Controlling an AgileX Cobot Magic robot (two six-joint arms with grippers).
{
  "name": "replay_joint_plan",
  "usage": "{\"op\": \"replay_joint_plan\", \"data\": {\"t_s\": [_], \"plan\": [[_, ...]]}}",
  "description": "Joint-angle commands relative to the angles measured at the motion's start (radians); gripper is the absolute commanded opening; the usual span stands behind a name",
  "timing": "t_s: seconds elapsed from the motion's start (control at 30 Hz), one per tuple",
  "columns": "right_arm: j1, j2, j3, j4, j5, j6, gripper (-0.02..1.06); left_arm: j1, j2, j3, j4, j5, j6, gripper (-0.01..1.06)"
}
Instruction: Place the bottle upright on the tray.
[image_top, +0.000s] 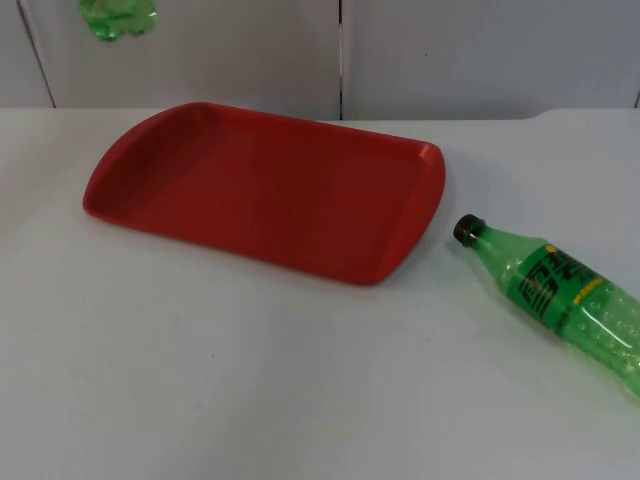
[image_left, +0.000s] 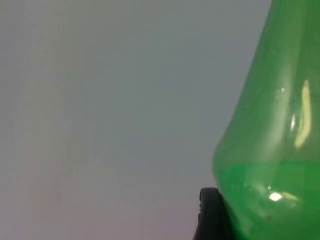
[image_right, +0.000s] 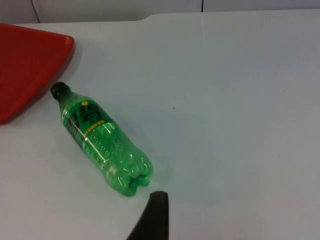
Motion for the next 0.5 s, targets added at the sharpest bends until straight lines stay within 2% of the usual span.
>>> {"op": "replay_joint_plan", "data": {"t_s": [0.0,0.07,0.1,0.17,0.3,0.43,0.47], "plan": [[-0.005,-0.004,0.001,0.001,-0.006,0.002,0.82,0.001,0.031,-0.003,0.023,-0.138,0.023,0.0],[-0.005,-0.004,0.001,0.001,-0.006,0.002,0.82,0.001,0.084,-0.003,0.061,-0.245,0.12,0.0],[-0.005,-0.004,0.001,0.001,-0.006,0.002,0.82,0.001,0.084,-0.003,0.061,-0.245,0.12,0.0],[-0.005,-0.004,0.001,0.001,-0.006,0.002,0.82,-0.001,0.138,-0.003,0.09,-0.316,0.212,0.0],[-0.005,-0.004,0.001,0.003,-0.006,0.002,0.82,-0.001,0.195,-0.003,0.092,-0.372,0.22,0.0],[-0.005,-0.004,0.001,0.003,-0.006,0.005,0.82,-0.001,0.27,-0.016,0.096,-0.473,0.22,0.0],[-0.005,-0.004,0.001,0.003,-0.006,0.005,0.82,-0.001,0.27,-0.016,0.096,-0.473,0.22,0.0]]}}
